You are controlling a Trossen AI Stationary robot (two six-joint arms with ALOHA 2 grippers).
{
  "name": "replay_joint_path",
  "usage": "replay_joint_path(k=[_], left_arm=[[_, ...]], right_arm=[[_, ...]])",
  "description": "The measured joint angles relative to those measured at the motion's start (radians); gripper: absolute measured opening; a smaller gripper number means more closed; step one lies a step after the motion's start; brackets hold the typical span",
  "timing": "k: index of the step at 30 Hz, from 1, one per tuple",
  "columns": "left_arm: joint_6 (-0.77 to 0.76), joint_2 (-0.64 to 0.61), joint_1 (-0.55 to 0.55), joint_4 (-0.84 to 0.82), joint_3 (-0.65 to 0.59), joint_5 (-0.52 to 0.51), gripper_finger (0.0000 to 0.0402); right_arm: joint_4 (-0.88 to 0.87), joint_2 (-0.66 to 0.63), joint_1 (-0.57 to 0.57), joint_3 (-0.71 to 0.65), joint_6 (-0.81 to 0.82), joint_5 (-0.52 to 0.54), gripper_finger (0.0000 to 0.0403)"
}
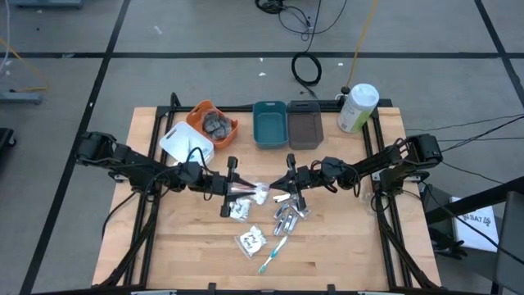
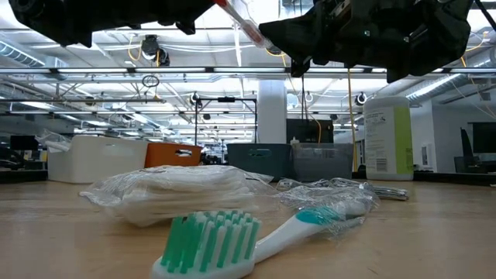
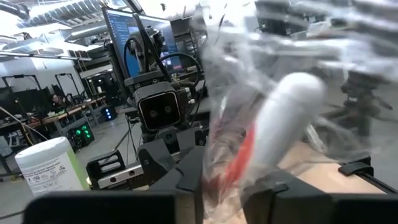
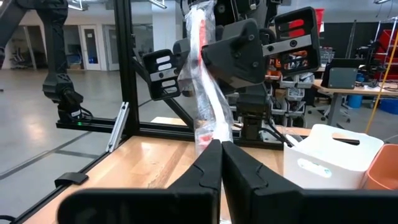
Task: Pick & Place Travel size toiletries
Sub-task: Put the orange toothbrush into the white bin
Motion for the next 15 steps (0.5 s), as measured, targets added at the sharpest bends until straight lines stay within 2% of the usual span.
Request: replay_joint_path(k=[9, 15], left_arm=[[-0.003, 0.000, 0.002, 0.000, 0.000, -0.005, 0.0012], [-0.043, 0.000, 0.002, -0.005, -0.001, -0.044, 0.0019]], right_arm=[[-0.013, 0.000, 0.000, 0.000, 0.011, -0.003, 0.0000], [-0.053, 0.000, -0.002, 0.000, 0.025, 0.000, 0.0014]])
